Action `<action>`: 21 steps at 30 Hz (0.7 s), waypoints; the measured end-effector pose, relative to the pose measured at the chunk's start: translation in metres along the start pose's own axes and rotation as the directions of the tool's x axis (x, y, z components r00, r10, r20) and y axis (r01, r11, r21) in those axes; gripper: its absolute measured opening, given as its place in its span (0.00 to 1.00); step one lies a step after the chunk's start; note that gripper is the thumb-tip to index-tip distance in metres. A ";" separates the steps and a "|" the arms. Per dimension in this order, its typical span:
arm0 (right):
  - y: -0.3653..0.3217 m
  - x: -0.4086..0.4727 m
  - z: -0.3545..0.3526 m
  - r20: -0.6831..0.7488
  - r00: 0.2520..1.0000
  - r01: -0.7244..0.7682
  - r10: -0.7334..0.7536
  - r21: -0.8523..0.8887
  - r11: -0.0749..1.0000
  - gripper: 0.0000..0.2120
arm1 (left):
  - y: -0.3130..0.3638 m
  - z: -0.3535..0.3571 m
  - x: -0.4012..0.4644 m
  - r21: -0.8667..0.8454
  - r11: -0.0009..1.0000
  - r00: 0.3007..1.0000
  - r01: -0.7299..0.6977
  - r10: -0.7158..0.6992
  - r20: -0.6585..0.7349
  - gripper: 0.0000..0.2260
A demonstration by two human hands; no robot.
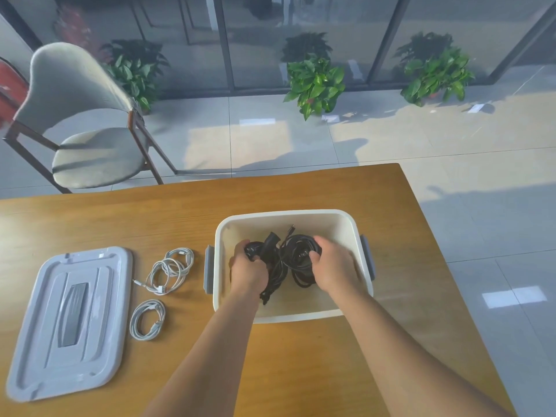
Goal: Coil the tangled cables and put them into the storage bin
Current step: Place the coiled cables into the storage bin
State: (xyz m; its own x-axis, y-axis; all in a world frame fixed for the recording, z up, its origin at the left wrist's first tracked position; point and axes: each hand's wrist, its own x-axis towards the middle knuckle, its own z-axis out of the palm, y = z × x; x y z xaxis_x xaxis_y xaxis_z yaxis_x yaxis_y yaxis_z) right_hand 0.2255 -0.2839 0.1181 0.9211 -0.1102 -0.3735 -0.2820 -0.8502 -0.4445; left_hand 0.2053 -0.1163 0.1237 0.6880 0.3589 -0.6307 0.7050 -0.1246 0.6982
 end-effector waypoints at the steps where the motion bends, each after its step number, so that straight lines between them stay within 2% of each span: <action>1: 0.000 -0.001 0.000 -0.004 0.999 0.044 -0.045 -0.096 0.994 0.23 | 0.001 0.000 0.000 0.037 0.999 1.000 -0.009 0.009 0.009 0.25; 4: 0.001 -0.006 0.000 -0.020 0.989 0.135 -0.147 -0.291 0.947 0.27 | 0.001 -0.004 -0.004 0.203 0.974 0.994 -0.105 0.103 0.019 0.28; 8: 0.007 -0.007 0.000 0.008 0.950 0.293 -0.313 -0.378 0.878 0.33 | -0.008 -0.010 -0.016 0.460 0.802 0.920 -0.381 0.376 0.107 0.28; 11: 0.011 -0.003 0.003 0.106 0.958 0.287 -0.267 -0.341 0.895 0.36 | -0.013 -0.008 -0.015 0.575 0.704 0.909 -0.416 0.346 0.234 0.30; 13: 0.012 0.000 0.006 0.164 0.965 0.250 -0.206 -0.324 0.913 0.38 | -0.013 -0.007 -0.011 0.627 0.663 0.912 -0.409 0.308 0.270 0.32; 16: 0.011 0.004 0.008 0.200 0.967 0.213 -0.155 -0.310 0.926 0.38 | -0.014 -0.005 -0.007 0.649 0.642 0.913 -0.407 0.291 0.285 0.33; 21: 0.003 0.000 0.004 0.169 0.977 0.176 -0.132 -0.280 0.944 0.39 | -0.014 -0.008 -0.010 0.629 0.651 0.903 -0.426 0.347 0.252 0.31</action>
State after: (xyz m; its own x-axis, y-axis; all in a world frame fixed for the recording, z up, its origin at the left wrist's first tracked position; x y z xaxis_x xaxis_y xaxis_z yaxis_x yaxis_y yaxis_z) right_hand 0.2235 -0.2842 0.1138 0.8915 0.0914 -0.4436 -0.0288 -0.9660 -0.2569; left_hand 0.1874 -0.1103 0.1227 0.9097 0.0475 -0.4125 0.2738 -0.8154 0.5100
